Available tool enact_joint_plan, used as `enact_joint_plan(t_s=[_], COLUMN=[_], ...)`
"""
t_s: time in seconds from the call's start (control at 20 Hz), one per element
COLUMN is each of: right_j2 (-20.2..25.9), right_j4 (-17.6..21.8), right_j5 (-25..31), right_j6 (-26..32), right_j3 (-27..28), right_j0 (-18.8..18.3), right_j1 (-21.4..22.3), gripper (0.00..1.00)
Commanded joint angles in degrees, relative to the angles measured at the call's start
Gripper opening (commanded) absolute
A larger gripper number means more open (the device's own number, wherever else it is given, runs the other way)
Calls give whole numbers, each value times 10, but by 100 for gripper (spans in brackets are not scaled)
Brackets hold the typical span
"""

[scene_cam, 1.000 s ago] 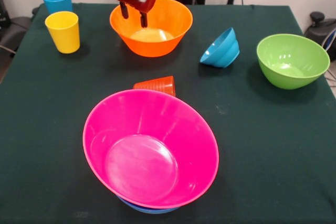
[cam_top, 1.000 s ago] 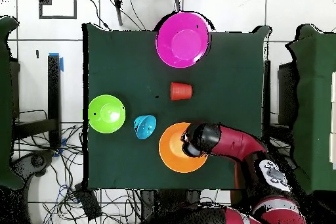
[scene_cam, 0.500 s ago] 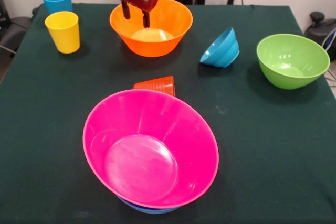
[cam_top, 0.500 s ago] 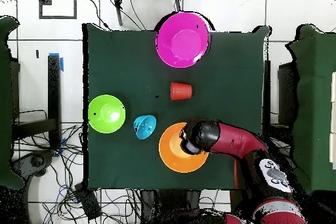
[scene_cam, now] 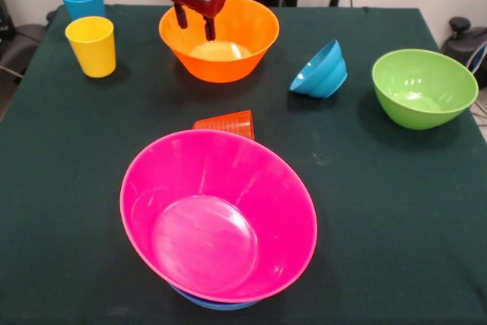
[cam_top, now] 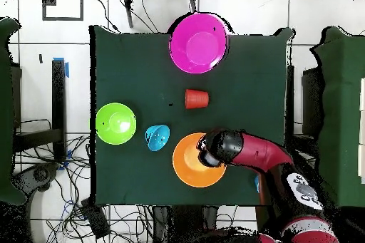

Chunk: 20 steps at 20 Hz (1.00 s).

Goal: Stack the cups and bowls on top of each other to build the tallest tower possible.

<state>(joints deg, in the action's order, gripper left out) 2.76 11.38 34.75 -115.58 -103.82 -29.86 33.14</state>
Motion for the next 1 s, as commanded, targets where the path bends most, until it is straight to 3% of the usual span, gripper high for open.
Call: enact_joint_plan(t_s=[0.05,0.5,0.85,1.0], right_j2=[52,57,71,75], right_j4=[55,124,141,155], right_j5=[75,82,140,137], right_j6=[109,129,146,141], right_j3=[19,40,52,72], right_j0=[-26,-51,-63,-65], right_j1=[-1,5,33,16], gripper=[100,100,100,100])
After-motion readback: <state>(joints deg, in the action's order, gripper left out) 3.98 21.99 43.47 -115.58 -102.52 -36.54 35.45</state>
